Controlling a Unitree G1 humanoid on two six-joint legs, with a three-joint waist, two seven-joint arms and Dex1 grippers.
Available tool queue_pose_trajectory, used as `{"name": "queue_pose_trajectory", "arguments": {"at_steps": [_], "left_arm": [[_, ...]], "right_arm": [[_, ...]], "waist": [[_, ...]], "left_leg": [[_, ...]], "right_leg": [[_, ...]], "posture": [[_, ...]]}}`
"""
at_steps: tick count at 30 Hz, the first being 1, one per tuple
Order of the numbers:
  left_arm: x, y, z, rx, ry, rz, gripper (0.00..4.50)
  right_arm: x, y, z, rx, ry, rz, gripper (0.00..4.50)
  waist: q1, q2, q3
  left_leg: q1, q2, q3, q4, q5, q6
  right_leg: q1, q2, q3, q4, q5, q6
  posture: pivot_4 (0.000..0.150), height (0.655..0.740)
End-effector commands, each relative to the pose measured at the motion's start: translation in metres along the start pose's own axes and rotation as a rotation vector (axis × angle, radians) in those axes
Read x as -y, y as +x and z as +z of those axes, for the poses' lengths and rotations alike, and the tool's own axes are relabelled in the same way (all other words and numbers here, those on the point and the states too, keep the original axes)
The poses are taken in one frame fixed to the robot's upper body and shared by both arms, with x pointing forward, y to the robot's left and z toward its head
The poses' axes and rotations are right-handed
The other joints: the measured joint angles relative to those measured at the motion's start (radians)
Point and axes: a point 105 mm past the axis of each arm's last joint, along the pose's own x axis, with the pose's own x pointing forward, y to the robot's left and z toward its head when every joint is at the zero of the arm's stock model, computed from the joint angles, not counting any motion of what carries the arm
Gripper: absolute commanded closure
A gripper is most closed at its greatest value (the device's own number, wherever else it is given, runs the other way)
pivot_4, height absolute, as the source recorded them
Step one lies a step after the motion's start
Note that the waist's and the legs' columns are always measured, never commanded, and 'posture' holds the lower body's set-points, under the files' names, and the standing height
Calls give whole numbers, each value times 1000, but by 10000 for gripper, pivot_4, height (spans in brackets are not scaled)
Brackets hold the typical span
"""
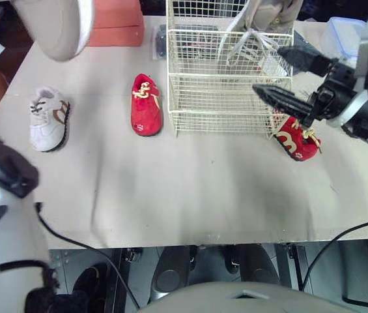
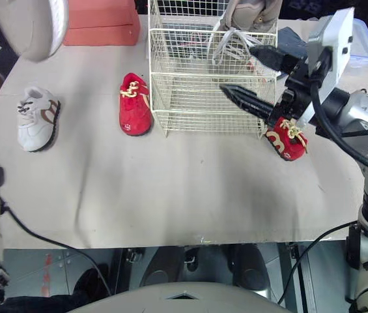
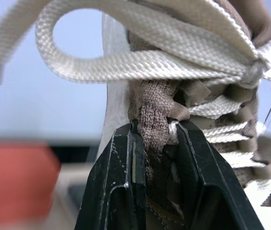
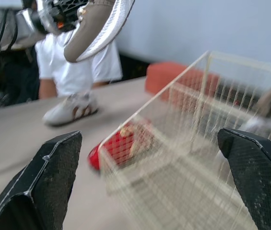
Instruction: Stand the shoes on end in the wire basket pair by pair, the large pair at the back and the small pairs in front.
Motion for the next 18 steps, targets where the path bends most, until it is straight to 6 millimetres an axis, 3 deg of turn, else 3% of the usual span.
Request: {"name": "queue_pose_trajectory", "arguments": {"at_steps": [1, 5, 11, 18], "left_arm": [[33, 22, 16, 96, 172, -64, 39438], [65, 62, 6, 245, 223, -29, 39438], [101, 93, 0, 425, 316, 14, 39438], [123, 113, -11, 541, 410, 48, 39438]], "right_arm": [[6, -3, 19, 72, -66, -44, 0], [15, -7, 24, 91, -105, -109, 0], [23, -16, 22, 88, -143, -196, 0], [23, -21, 24, 104, -151, -236, 0]], "waist": [[2, 0, 0], [3, 0, 0], [-10, 0, 0], [-12, 0, 0]], "left_leg": [[0, 0, 0, 0, 0, 0], [0, -1, 0, 0, 0, 0], [0, -2, 1, -2, 0, 0], [1, -2, 2, -2, 0, 0]], "right_leg": [[0, 0, 0, 0, 0, 0], [-1, 0, 0, 5, 0, 0], [-1, 4, 1, 6, 0, 0], [-1, 4, 1, 3, 0, 0]], "posture": [[1500, 7400], [1500, 7400], [1500, 7400], [1500, 7400]]}}
